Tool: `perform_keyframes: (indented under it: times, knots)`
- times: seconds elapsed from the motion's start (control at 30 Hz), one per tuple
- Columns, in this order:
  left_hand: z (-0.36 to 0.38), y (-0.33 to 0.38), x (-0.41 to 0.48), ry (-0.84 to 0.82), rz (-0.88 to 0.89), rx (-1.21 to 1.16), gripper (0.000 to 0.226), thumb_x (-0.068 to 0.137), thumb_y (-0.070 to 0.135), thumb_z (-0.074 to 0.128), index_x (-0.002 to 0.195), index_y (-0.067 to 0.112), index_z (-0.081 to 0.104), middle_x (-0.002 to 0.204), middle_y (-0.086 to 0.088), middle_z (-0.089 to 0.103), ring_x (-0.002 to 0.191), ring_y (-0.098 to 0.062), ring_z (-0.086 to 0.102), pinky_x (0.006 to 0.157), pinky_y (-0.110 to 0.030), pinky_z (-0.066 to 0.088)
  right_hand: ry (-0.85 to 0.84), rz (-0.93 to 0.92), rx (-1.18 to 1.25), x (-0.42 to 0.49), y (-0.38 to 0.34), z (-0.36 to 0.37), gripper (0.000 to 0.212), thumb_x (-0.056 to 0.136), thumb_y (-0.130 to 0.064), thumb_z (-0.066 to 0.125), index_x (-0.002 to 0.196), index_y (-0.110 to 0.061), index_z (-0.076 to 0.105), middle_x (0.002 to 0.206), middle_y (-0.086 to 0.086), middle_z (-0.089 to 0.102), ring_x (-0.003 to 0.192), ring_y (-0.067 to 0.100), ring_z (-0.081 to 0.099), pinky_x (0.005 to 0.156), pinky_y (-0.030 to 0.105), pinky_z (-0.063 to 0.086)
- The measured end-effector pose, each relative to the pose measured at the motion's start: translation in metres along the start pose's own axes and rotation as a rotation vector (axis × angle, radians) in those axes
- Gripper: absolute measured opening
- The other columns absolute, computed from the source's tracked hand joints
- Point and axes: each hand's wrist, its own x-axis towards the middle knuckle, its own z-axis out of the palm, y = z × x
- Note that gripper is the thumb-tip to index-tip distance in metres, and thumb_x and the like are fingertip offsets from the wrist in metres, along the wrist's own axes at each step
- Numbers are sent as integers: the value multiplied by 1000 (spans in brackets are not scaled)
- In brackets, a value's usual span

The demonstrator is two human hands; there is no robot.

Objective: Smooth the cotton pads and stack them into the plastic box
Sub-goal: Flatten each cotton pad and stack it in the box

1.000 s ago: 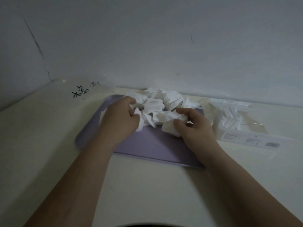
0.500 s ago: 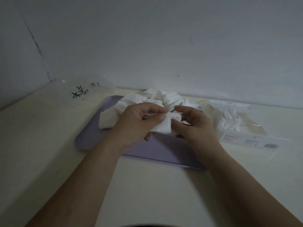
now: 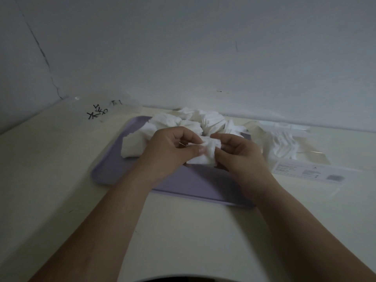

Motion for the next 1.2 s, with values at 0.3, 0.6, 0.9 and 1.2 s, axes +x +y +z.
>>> perform_keyframes:
  times: [0.3,0.6,0.9,1.2]
  knots:
    - [3,-8,1,62,44,166,22,76,11,92,80,18,71,68,-2,62,62,-11,52,58,-26,46,-68,-2,15,2,0,-1,26,97,0,67,119,-11,72,88,3,79,81,15,70,79,31,55]
    - [-21,-10,11,334,30,490,12,88,21,80,98,21,73,79,9,69,70,-7,65,67,-25,54,95,-60,-307,5,3,-8,34,89,-1,76,117,-20,73,107,-4,80,103,12,74,99,34,58]
    - [-15,-21,13,294,-71,746,27,84,44,80,86,21,67,72,9,65,72,-8,62,63,-23,44,6,-108,-808,1,-2,1,48,95,-18,71,141,-25,59,116,-10,68,83,-3,57,76,-7,33]
    - [-21,-3,9,373,-35,416,12,86,16,80,88,23,71,69,10,65,60,0,58,58,-15,43,101,-147,-727,2,1,-2,35,95,-15,65,129,-25,66,104,-16,67,84,-12,56,73,-2,38]
